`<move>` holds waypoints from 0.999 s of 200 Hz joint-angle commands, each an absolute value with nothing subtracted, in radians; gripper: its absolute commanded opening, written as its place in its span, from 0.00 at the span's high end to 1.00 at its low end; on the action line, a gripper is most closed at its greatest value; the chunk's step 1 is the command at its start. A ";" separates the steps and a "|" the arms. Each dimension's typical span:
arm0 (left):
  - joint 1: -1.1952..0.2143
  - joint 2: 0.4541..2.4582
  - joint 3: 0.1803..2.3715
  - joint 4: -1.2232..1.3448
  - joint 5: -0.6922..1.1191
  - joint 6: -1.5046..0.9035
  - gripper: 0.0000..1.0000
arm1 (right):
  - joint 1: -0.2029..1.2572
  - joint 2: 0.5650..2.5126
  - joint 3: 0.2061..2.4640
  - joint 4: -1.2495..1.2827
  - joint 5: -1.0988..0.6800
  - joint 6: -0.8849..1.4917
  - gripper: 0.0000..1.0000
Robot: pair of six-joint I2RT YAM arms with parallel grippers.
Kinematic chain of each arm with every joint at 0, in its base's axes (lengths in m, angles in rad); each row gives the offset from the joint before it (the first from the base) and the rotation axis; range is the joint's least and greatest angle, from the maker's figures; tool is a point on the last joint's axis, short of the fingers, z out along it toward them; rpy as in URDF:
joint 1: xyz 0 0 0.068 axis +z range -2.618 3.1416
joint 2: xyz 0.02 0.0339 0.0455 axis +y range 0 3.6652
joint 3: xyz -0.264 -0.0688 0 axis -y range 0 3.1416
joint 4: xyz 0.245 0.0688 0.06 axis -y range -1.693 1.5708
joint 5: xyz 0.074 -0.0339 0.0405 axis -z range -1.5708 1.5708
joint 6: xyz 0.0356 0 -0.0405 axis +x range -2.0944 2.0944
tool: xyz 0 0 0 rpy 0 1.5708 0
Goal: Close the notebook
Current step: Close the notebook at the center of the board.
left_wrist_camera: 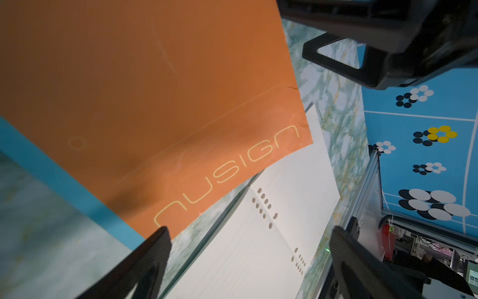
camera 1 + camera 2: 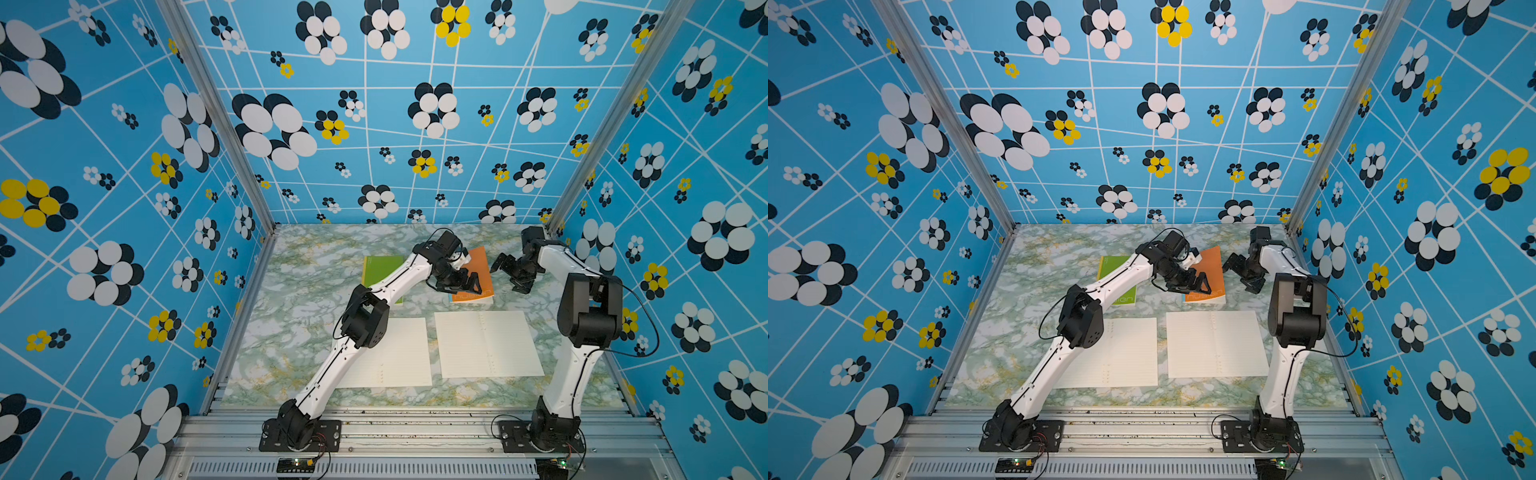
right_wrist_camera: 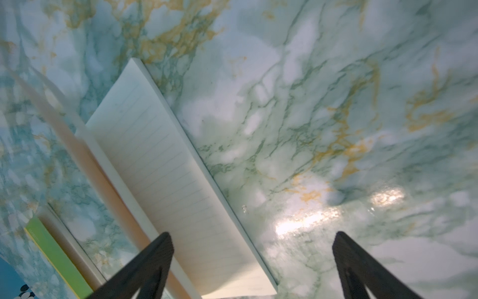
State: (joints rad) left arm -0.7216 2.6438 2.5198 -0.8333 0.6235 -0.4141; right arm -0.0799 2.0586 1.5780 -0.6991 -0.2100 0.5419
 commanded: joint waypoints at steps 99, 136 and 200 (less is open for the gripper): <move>-0.637 2.572 2.457 -0.871 0.560 -0.379 0.03 | -0.087 1.968 1.521 -0.586 -0.106 0.660 0.01; -0.594 2.487 2.409 -0.884 0.579 -0.352 0.04 | -0.076 2.066 1.637 -0.602 -0.278 0.639 0.01; -0.474 2.297 2.184 -0.865 0.587 -0.293 0.03 | -0.033 2.169 1.696 -0.596 -0.351 0.608 0.01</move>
